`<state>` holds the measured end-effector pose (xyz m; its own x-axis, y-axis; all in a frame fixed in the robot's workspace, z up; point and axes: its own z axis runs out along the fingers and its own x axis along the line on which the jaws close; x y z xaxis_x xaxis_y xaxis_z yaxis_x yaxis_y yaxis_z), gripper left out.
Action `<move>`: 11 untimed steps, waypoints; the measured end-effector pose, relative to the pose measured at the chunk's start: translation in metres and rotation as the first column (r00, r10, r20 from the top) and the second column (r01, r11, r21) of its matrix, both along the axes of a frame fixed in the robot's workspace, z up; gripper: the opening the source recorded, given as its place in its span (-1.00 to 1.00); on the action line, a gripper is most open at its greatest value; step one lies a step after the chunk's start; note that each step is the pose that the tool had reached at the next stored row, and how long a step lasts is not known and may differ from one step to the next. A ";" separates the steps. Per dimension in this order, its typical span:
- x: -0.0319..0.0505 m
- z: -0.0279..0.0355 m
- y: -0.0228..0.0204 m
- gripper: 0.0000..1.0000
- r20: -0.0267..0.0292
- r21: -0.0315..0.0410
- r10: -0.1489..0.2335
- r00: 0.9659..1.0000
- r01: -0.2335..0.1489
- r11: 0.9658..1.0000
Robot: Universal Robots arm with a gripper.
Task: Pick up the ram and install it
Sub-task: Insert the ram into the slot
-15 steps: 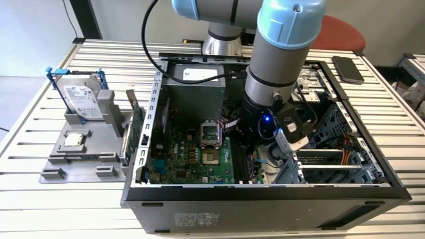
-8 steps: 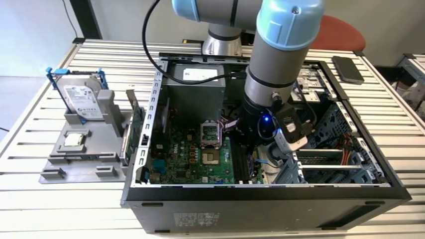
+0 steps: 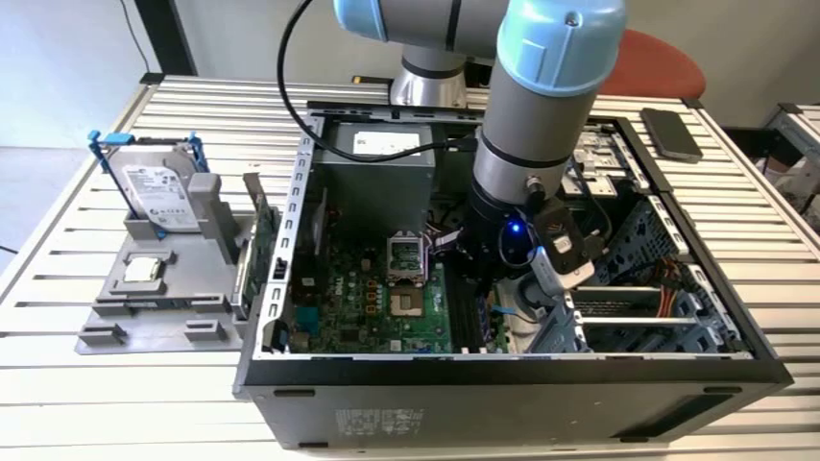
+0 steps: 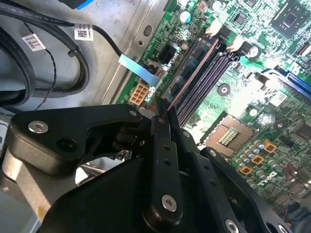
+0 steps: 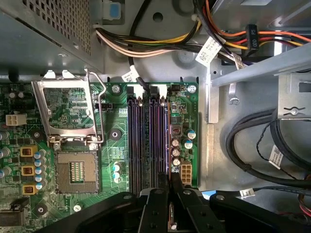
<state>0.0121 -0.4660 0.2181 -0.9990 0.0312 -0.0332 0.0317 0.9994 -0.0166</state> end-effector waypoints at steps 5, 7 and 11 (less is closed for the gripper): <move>-0.0001 0.0032 0.0001 -1.00 0.000 0.001 -0.003 1.000 0.003 1.000; -0.0001 0.0042 0.0000 -1.00 0.000 0.001 -0.003 1.000 0.003 1.000; -0.0001 0.0045 -0.0004 -1.00 0.000 0.000 -0.003 1.000 0.003 1.000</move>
